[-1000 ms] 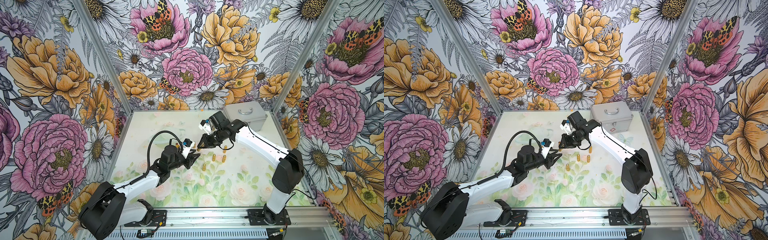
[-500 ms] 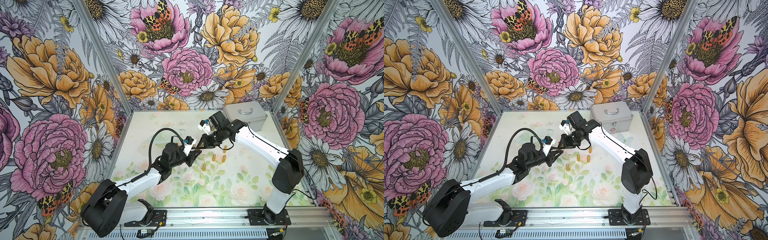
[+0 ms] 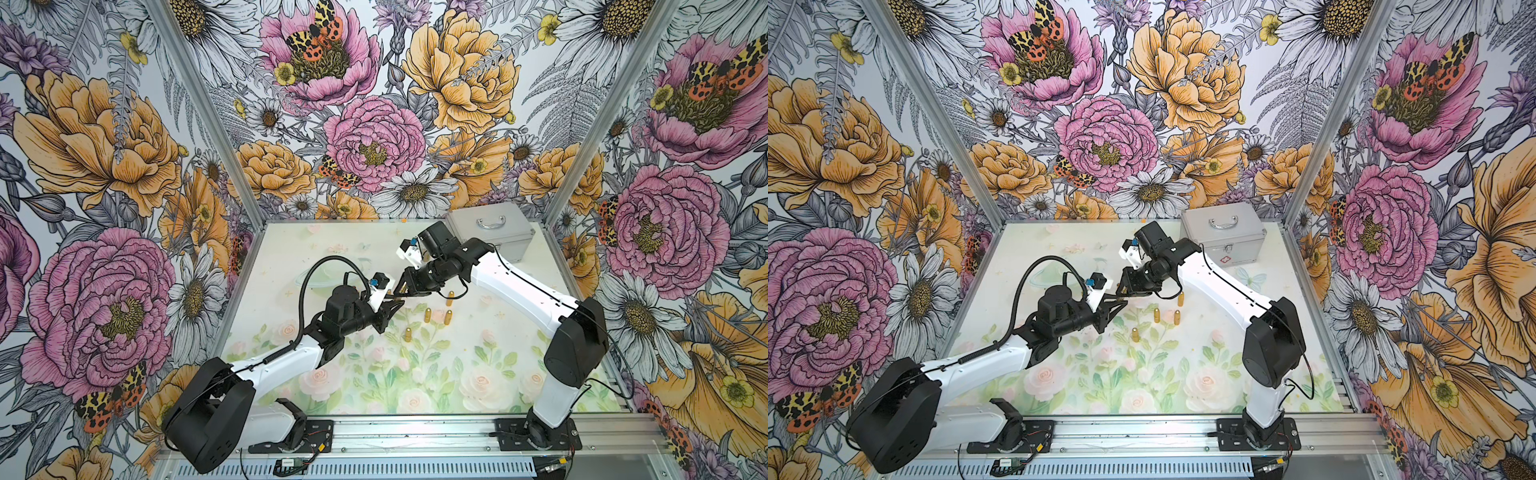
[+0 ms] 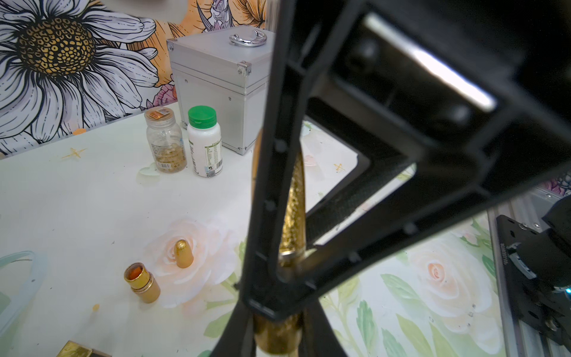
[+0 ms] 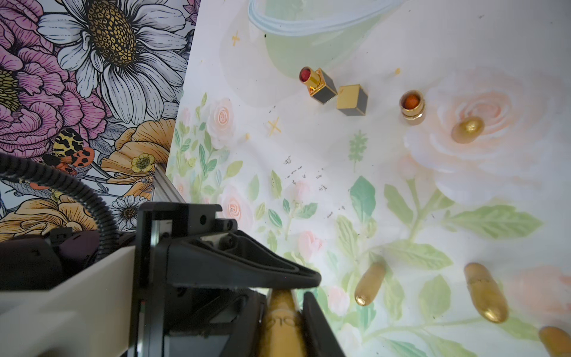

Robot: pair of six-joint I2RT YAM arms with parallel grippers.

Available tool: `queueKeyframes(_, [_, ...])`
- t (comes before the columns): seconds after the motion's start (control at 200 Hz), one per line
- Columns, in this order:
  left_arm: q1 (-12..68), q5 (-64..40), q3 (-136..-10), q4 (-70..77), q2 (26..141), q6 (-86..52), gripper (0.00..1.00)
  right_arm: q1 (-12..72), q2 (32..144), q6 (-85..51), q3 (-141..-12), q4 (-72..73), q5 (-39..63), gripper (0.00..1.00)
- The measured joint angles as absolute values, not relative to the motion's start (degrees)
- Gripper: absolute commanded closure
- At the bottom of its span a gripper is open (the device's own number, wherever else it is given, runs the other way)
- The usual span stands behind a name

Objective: Open the lipstick cap
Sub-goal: Open the cover of the lipstick.

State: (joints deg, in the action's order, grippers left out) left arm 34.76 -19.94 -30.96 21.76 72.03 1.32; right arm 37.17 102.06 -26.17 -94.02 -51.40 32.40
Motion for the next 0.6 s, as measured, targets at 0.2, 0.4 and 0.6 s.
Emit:
queueKeyframes(0.2, [34.76, -18.22, -30.35, 21.21, 71.07, 1.26, 1.00, 37.17, 102.04, -26.02, -94.83, -51.20, 30.89, 0.56])
queueKeyframes(0.4, [34.76, -17.56, -30.04, 19.84, 69.78, 1.30, 1.00, 37.17, 102.02, -26.04, -95.11, -51.16, 29.56, 0.53])
queueKeyframes(0.6, [35.14, -17.37, -30.04, 18.02, 69.04, 1.50, 1.00, 37.17, 101.65, -26.20, -95.57, -50.37, 29.17, 0.59])
